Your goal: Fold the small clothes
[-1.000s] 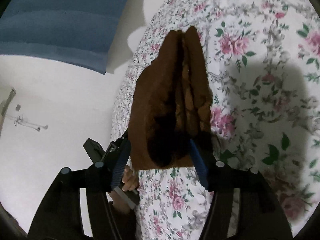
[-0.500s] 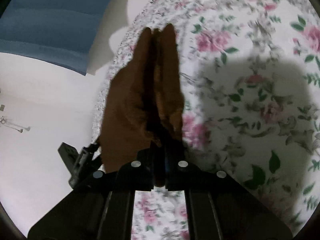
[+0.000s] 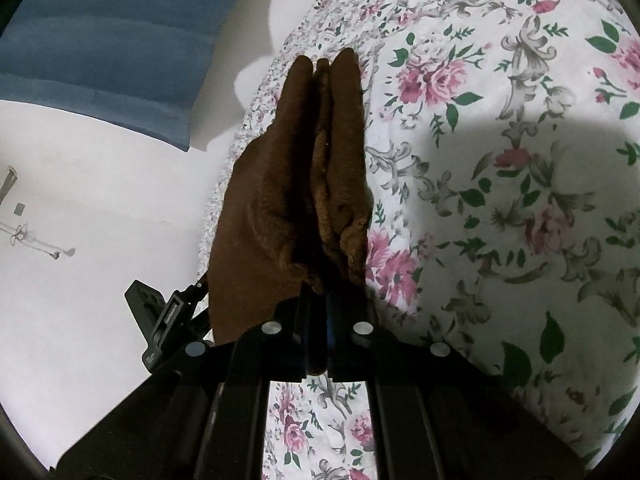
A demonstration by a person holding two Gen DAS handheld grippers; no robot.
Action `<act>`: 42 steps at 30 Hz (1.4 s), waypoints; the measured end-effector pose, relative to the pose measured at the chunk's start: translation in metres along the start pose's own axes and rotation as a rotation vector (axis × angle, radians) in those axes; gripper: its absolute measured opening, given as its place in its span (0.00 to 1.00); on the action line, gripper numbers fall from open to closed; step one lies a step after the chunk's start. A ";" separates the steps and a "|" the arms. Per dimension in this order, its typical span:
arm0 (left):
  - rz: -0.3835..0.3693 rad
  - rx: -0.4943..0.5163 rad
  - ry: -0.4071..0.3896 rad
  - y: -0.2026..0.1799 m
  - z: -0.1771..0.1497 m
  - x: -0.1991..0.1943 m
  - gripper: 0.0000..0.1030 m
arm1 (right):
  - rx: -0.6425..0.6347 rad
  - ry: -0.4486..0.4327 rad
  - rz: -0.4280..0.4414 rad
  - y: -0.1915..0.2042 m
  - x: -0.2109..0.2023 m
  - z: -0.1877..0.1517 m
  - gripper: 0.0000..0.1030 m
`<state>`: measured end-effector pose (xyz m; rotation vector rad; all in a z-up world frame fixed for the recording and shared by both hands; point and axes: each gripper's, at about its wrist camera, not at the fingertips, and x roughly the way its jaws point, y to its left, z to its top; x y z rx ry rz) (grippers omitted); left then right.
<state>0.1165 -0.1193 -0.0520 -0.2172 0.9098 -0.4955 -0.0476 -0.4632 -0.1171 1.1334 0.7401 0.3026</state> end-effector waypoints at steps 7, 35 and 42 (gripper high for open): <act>0.002 0.000 0.001 0.000 0.000 0.000 0.76 | -0.011 -0.003 -0.001 0.001 0.001 -0.001 0.03; 0.001 0.003 0.002 0.000 0.000 0.002 0.78 | -0.025 -0.018 -0.003 0.003 0.002 -0.001 0.03; 0.009 0.011 0.019 -0.003 0.004 -0.001 0.79 | -0.036 -0.027 0.011 0.011 -0.007 0.000 0.24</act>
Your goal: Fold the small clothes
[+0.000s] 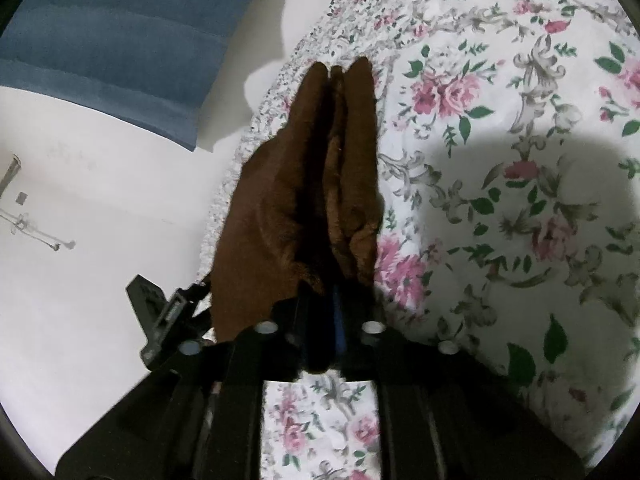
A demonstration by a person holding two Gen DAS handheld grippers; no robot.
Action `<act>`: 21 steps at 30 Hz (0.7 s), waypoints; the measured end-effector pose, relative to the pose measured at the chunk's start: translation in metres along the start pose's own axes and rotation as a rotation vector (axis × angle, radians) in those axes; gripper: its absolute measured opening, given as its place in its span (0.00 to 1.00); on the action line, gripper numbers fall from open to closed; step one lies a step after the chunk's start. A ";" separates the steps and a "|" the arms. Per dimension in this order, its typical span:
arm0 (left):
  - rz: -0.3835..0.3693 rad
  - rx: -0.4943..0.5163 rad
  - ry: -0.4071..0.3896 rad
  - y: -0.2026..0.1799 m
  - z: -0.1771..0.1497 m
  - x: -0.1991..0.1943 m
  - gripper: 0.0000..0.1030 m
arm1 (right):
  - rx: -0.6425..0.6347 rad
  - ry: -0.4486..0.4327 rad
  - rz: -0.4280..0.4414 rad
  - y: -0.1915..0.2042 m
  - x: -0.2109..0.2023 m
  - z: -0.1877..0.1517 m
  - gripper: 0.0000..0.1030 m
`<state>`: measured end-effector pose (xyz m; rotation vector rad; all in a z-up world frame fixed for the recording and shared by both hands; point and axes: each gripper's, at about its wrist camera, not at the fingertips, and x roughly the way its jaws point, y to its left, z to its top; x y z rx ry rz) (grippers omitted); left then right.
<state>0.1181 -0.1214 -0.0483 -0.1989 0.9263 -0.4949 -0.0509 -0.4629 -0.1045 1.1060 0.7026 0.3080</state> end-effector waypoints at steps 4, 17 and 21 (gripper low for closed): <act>-0.019 -0.008 0.028 0.002 0.006 0.005 0.79 | -0.002 -0.100 -0.017 0.007 -0.021 0.011 0.67; -0.216 -0.042 0.109 -0.003 0.040 0.045 0.74 | -0.101 -0.041 -0.101 0.015 0.051 0.092 0.67; -0.214 0.017 0.099 -0.018 0.042 0.058 0.71 | -0.194 -0.020 -0.171 0.023 0.073 0.094 0.43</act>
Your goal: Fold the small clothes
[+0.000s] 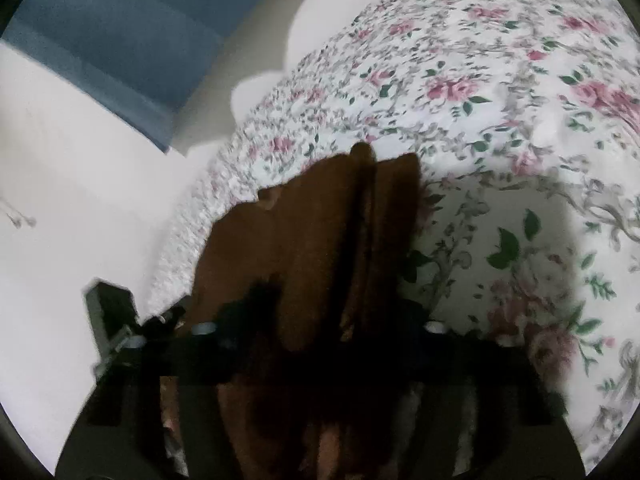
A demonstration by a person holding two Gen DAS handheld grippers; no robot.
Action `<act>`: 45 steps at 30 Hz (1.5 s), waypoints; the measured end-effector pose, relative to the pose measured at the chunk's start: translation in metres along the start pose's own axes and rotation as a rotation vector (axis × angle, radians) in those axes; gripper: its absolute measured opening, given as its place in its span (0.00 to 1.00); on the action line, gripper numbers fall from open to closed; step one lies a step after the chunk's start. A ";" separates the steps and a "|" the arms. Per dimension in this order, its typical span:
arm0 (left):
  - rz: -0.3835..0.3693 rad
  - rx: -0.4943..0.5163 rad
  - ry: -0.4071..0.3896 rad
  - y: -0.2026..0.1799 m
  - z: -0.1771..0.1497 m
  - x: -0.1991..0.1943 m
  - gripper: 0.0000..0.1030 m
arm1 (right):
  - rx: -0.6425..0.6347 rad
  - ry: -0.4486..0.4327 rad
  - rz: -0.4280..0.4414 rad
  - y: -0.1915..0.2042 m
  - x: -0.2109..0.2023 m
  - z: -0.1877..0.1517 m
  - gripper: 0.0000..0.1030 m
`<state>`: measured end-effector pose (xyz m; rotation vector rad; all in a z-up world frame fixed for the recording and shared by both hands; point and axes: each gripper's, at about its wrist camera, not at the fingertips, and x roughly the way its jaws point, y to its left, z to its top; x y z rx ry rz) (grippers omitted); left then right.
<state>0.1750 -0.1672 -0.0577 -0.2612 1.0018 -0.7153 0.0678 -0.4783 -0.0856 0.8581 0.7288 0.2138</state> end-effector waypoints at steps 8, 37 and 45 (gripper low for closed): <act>0.079 0.119 0.005 -0.031 0.003 0.009 0.24 | -0.020 -0.049 0.007 0.010 -0.008 -0.007 0.22; 0.148 0.032 -0.060 0.067 0.029 -0.061 0.31 | 0.155 0.062 0.185 0.050 0.072 0.003 0.32; -0.013 -0.024 -0.001 0.079 -0.019 -0.097 0.67 | 0.069 0.110 0.157 0.064 0.036 -0.038 0.59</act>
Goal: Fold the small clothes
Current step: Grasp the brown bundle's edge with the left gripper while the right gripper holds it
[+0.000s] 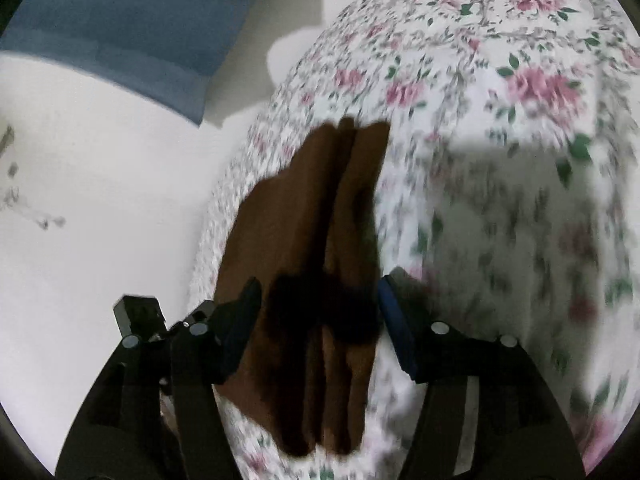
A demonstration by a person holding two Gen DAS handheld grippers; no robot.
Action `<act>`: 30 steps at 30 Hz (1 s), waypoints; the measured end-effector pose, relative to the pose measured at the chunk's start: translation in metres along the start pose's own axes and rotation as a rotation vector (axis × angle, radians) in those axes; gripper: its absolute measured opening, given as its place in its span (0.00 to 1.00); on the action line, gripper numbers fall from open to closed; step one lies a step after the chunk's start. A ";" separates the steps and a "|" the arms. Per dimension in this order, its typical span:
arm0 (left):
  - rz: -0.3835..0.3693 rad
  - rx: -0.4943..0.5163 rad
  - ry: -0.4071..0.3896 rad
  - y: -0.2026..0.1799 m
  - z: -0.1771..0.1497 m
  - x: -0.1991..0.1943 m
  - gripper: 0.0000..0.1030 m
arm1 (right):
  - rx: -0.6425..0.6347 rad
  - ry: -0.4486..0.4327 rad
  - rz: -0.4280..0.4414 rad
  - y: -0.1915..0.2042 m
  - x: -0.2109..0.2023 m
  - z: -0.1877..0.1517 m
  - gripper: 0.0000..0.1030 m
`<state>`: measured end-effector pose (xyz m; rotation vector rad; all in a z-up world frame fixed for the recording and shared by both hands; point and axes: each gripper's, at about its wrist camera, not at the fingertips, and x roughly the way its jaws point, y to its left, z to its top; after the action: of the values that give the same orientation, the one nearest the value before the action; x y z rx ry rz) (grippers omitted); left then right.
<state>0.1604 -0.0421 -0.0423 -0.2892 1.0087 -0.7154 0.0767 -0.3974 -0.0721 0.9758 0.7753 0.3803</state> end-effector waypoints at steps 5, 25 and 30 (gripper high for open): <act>-0.017 0.019 0.041 -0.008 -0.020 0.005 0.73 | -0.065 0.016 -0.053 0.016 0.008 -0.012 0.64; -0.014 0.041 0.099 -0.026 -0.037 0.006 0.17 | 0.043 0.125 0.022 0.007 0.013 -0.048 0.12; -0.060 -0.028 0.093 -0.030 -0.043 -0.014 0.14 | 0.068 0.119 0.096 0.013 -0.004 -0.056 0.11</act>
<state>0.1067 -0.0510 -0.0395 -0.3139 1.1024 -0.7754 0.0333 -0.3597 -0.0781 1.0639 0.8557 0.5015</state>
